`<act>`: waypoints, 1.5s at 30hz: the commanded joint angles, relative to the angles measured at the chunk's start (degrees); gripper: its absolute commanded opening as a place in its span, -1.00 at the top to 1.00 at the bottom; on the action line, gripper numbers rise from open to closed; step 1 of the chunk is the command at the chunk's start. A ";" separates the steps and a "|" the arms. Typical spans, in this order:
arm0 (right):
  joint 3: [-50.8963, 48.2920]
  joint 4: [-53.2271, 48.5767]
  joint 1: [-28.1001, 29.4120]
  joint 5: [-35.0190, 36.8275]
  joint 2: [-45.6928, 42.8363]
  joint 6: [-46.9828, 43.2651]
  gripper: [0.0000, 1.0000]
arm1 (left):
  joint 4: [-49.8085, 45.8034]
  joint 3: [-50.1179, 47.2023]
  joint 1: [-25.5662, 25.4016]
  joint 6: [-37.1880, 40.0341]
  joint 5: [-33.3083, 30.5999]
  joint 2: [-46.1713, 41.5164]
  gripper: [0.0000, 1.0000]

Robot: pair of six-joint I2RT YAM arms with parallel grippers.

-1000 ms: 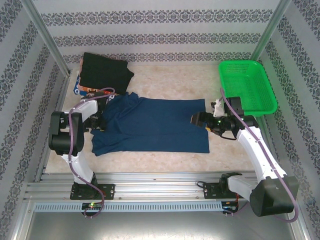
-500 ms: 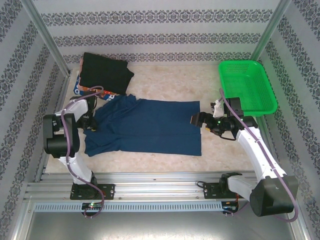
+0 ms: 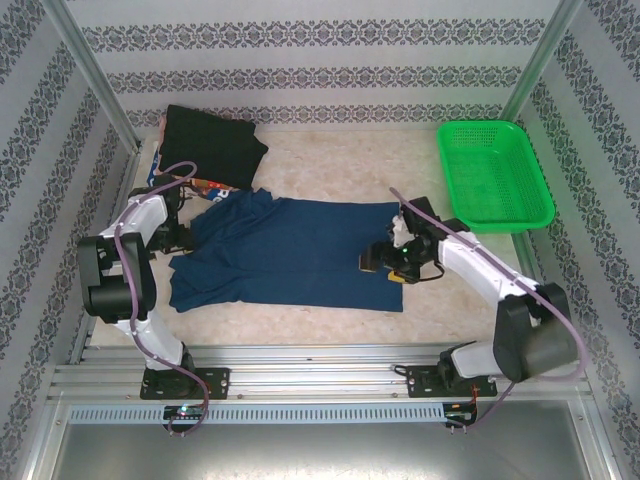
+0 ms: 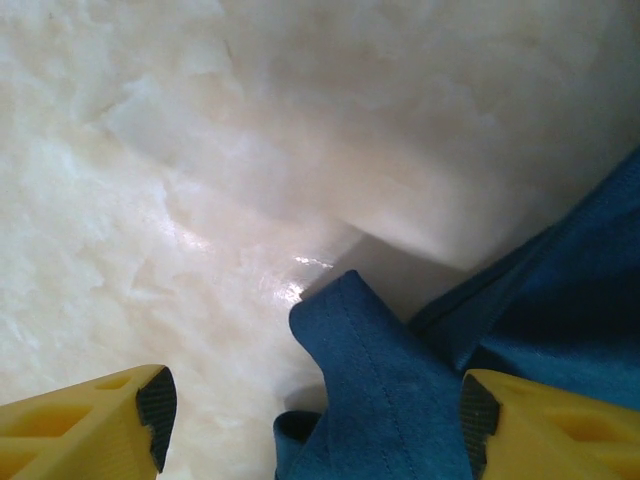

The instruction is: Fold and stack the t-shirts

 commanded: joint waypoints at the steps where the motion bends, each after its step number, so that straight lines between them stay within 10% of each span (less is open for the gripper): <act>1: 2.05 0.80 1.31 2.29 1.60 2.13 -0.67 | 0.11 0.19 0.35 1.05 0.57 1.57 -0.51; 19: 12.97 -7.96 5.35 13.94 23.10 4.27 0.07 | -1.96 2.91 3.53 2.66 -8.11 9.00 -0.49; 35: 13.73 -12.28 2.76 27.98 23.24 5.59 0.15 | -4.11 6.14 7.46 7.00 -8.65 3.96 -0.61; 45: 14.23 -9.50 2.32 21.48 16.59 5.20 -0.28 | -6.53 2.22 1.69 -4.99 10.41 -9.01 -0.62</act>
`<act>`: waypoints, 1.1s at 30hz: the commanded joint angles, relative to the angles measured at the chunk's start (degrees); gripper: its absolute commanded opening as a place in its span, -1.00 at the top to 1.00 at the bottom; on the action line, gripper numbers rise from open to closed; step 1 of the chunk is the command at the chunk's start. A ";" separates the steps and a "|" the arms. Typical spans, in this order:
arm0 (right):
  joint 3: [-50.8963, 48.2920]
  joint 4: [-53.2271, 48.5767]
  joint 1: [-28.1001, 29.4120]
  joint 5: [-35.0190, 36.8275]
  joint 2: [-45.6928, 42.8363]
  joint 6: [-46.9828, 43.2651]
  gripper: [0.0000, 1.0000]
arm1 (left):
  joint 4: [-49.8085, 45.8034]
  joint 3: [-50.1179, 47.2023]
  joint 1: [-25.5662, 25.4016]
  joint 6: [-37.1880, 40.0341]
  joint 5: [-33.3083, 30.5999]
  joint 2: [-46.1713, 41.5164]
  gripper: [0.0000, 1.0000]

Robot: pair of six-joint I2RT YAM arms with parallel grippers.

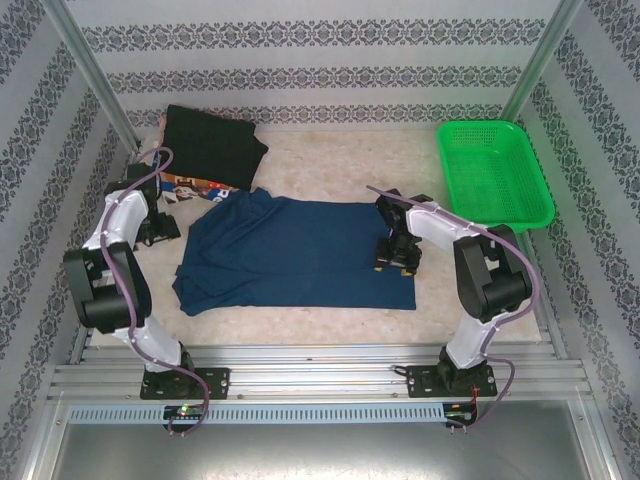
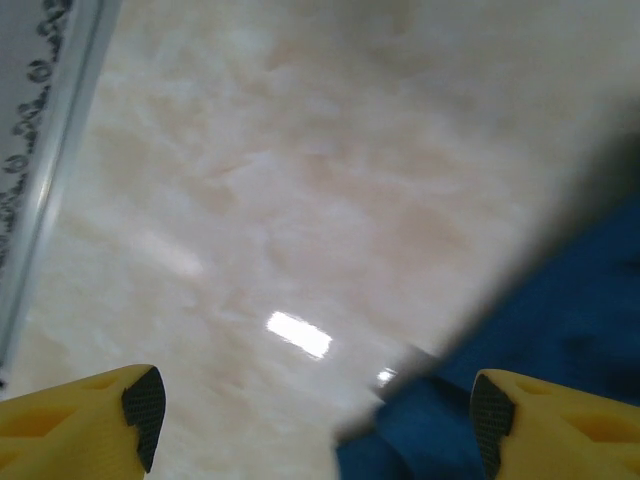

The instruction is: Fold and stack the t-shirts

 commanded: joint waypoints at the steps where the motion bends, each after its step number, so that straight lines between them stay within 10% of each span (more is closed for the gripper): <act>1: 0.21 0.51 0.49 -2.44 -5.11 -0.58 -0.34 | -5.08 -3.46 -3.79 -6.66 8.08 -4.76 -0.63; 8: -1.67 5.54 1.17 -11.08 -18.44 -10.66 -0.94 | -4.39 -15.29 -5.83 -16.24 21.38 -15.89 -0.49; 15: -7.85 9.19 0.79 -15.04 -26.41 -11.96 -0.96 | 1.78 -23.91 -12.56 -25.32 29.19 -19.69 -0.13; 33: -8.29 11.37 1.52 -19.42 -30.87 -12.82 -0.96 | 12.31 -32.68 -14.50 -34.73 22.91 -18.41 0.24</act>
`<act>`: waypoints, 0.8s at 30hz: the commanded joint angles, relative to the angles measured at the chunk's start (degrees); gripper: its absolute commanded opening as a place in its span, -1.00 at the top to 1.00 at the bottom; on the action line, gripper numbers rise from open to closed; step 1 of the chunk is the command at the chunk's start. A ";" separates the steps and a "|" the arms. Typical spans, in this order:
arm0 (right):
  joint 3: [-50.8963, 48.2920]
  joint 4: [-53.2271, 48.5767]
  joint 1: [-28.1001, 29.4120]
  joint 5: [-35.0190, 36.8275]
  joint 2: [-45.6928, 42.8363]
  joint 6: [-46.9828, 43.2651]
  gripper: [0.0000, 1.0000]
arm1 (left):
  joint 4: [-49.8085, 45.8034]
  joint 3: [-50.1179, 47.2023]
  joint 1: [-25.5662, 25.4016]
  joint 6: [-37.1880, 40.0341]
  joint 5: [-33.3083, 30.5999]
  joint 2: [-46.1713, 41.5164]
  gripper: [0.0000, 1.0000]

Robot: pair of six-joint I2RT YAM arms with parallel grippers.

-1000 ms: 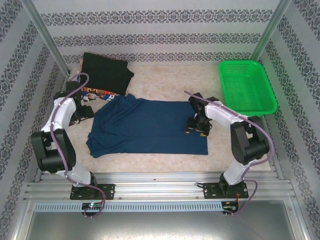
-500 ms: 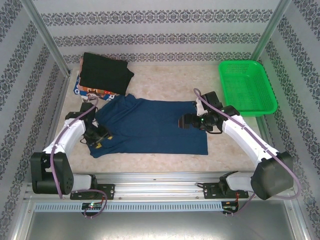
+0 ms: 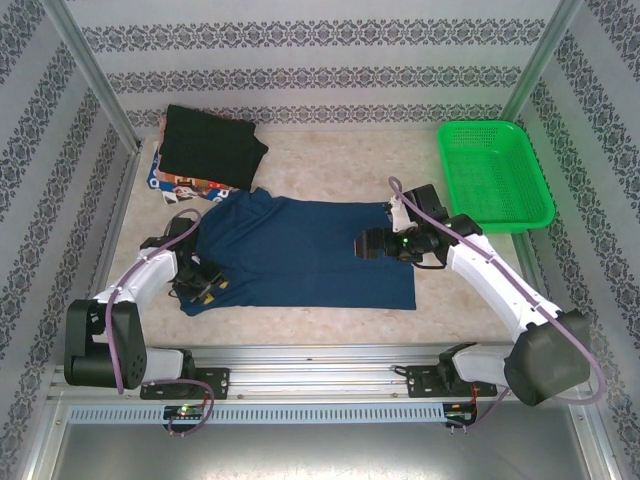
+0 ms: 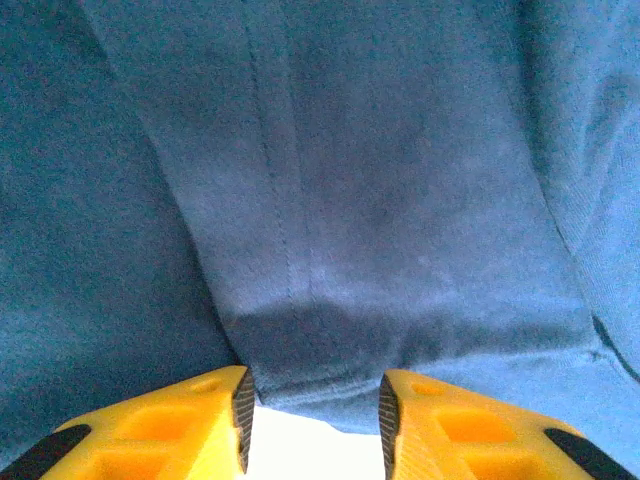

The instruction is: Fold and stack the t-shirts

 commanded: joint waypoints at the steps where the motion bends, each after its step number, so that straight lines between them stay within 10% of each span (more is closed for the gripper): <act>1: -0.68 1.63 0.85 -2.39 -2.58 -1.48 -0.96 | 3.14 -0.99 -0.27 -2.69 -2.71 0.50 0.26; 17: -1.99 3.88 3.51 -4.33 -3.02 -0.83 -0.96 | 5.74 -0.41 -0.19 -2.20 -2.23 1.19 1.00; 24: -2.47 4.48 3.50 -3.39 -4.41 -0.44 -0.96 | 5.54 2.07 -0.19 -1.50 -1.82 -0.50 1.00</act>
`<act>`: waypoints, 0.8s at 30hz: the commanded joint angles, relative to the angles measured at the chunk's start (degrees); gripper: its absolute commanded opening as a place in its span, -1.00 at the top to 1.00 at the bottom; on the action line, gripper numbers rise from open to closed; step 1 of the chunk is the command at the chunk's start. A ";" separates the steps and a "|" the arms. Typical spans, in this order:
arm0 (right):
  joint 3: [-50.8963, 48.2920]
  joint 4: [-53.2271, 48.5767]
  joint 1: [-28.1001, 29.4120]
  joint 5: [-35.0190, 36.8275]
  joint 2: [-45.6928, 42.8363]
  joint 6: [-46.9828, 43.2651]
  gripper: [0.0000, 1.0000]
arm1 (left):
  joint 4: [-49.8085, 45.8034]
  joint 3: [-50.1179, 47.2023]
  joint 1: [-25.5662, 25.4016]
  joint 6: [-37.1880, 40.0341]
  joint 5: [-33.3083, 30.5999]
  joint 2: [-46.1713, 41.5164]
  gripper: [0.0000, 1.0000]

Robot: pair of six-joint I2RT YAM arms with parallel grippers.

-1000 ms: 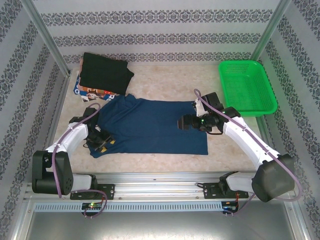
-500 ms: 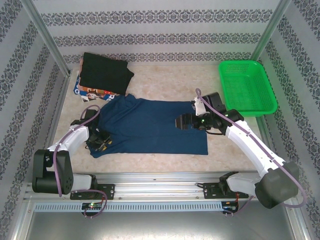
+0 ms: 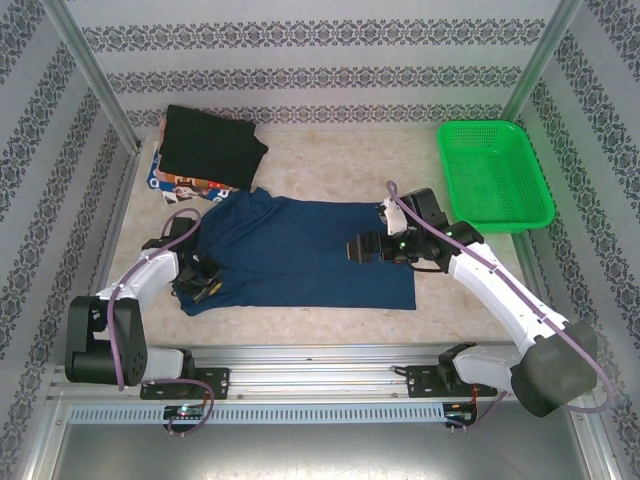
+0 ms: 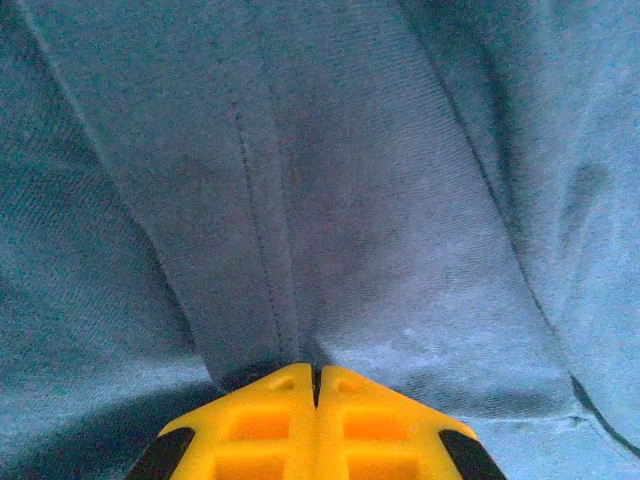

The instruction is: Fold and stack the t-shirts

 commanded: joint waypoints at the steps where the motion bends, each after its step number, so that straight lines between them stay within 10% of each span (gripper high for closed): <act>1: -0.79 1.12 0.44 0.55 -1.64 -0.06 -0.96 | 0.84 3.47 -0.19 0.87 0.65 -1.26 1.00; 24: -1.49 1.72 0.51 0.60 -0.55 0.45 -0.96 | -2.49 26.12 -2.89 15.50 3.46 21.55 1.00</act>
